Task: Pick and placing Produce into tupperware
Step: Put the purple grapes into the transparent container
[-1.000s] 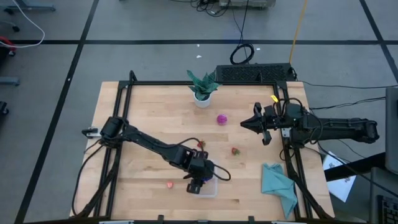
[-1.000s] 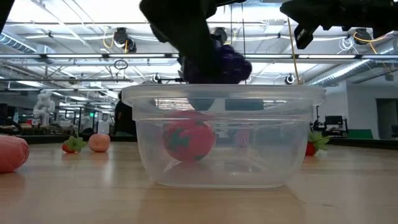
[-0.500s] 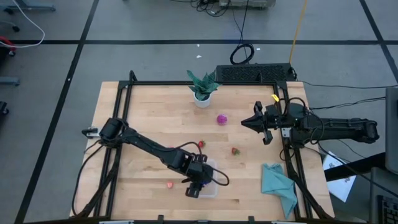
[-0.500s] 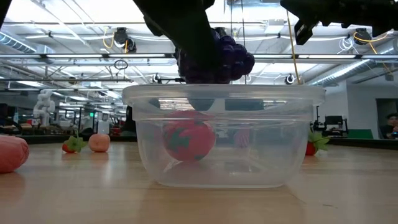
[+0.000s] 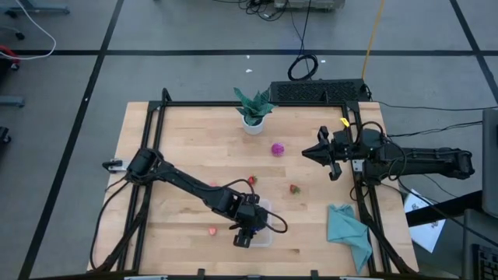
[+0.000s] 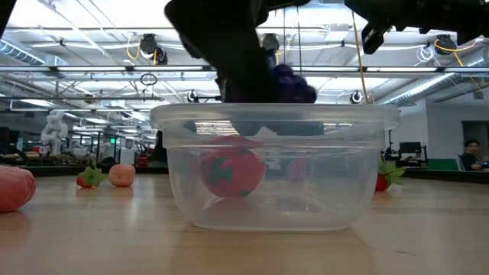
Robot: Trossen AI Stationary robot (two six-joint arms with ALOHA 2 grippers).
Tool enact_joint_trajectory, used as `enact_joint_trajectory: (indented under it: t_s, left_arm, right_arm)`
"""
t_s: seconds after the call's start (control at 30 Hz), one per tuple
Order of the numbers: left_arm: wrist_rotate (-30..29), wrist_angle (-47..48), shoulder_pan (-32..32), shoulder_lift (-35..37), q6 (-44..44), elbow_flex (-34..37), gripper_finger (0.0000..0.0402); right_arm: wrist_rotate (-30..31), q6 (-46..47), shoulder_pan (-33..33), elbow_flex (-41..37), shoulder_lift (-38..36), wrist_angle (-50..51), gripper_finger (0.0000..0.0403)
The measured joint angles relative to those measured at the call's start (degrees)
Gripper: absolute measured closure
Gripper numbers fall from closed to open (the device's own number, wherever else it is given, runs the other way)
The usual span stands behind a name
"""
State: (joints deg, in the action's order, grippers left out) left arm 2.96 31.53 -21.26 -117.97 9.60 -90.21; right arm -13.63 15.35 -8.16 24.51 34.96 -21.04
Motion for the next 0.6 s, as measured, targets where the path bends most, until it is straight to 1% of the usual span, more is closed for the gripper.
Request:
enact_joint_trajectory:
  t_s: [0.3, 0.6]
  left_arm:
    - [0.0, 0.1, 0.1, 0.0, -0.2, 0.0, 0.016]
    - [0.1, -0.1, 1.0, 0.0, 2.5, 0.2, 0.016]
  right_arm:
    - [0.0, 0.0, 0.0, 0.0, 0.0, -0.2, 0.0385]
    - [0.0, 0.6, 0.0, 0.0, 0.0, -0.1, 0.0385]
